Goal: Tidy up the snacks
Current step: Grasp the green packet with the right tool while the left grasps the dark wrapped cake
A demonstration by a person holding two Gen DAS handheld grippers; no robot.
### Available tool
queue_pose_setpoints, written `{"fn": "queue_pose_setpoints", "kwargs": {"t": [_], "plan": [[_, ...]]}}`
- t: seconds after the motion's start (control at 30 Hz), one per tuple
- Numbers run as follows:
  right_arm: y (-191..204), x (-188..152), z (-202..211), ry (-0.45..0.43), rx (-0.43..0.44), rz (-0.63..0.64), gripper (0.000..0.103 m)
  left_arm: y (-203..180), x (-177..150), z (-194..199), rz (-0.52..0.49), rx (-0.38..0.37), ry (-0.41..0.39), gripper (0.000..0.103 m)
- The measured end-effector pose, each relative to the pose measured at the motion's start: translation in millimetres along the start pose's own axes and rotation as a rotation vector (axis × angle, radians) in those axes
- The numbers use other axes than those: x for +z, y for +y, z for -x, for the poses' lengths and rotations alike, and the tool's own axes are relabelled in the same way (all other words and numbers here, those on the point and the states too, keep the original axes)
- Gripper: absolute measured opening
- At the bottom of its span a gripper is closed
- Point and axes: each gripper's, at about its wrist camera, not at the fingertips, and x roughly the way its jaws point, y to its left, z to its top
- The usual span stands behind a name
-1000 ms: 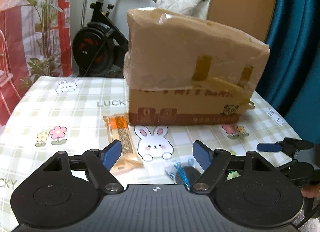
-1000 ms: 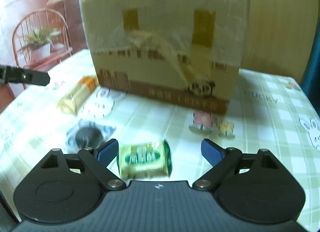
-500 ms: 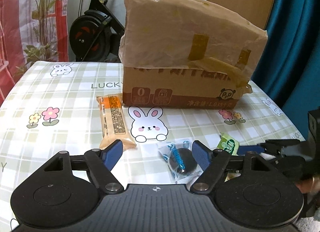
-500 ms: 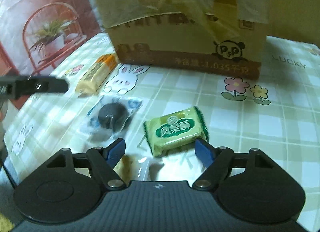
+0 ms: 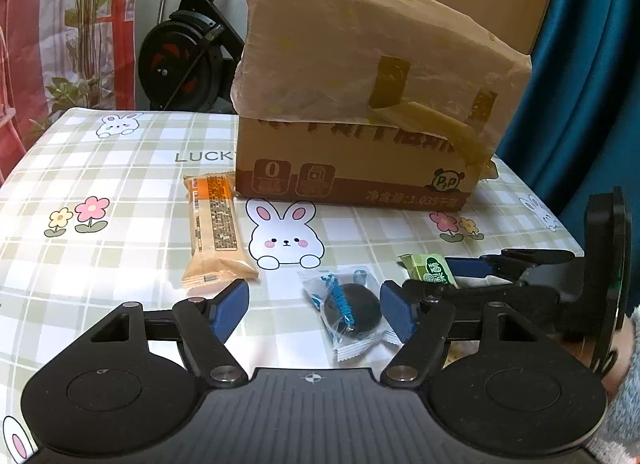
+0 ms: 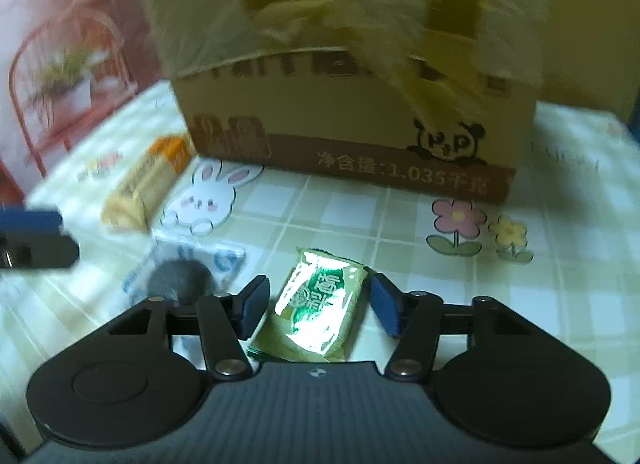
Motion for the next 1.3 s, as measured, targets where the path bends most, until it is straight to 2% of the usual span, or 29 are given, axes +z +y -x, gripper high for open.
{"fn": "queue_pose_setpoints", "kwargs": {"t": [0.07,0.13,0.17,0.57,0.9,0.97,1.07,1.1,1.3], "plan": [[2.0,-6.2,2.5,-0.016,-0.014,0.037,0.050,-1.7,-0.7,-1.5,0.000,0.002,0.005,0.074],[-6.5,-10.5,6.2,-0.038,-0.002,0.008,0.041,-4.8,-1.3,-4.6,-0.003,0.006,0.014,0.074],[-9.2,-12.3,7.3,-0.046,-0.006,0.006,0.041,-6.5,-1.7,-6.5,-0.004,0.009,0.018,0.074],[-27.0,-35.6,22.6,-0.136,-0.002,0.041,0.041,-33.7,-6.2,-43.3,-0.006,0.037,0.069,0.075],[-26.2,-36.9,22.4,-0.144,-0.008,0.050,0.041,-46.3,-3.2,-75.7,-0.029,0.132,0.109,0.074],[-26.4,-36.9,22.3,-0.145,-0.006,0.051,0.041,-48.0,-5.2,-80.0,-0.036,0.136,0.121,0.071],[-27.0,-36.9,22.2,-0.146,-0.003,0.051,0.041,-53.7,-10.5,-80.0,-0.080,0.165,0.105,0.055],[-27.2,-36.9,22.0,-0.147,-0.002,0.051,0.041,-56.0,-12.7,-79.0,-0.095,0.179,0.098,0.052],[-28.1,-37.4,22.2,-0.152,0.006,0.046,0.041,-47.8,-25.7,-58.1,-0.026,0.170,0.048,0.051]]}}
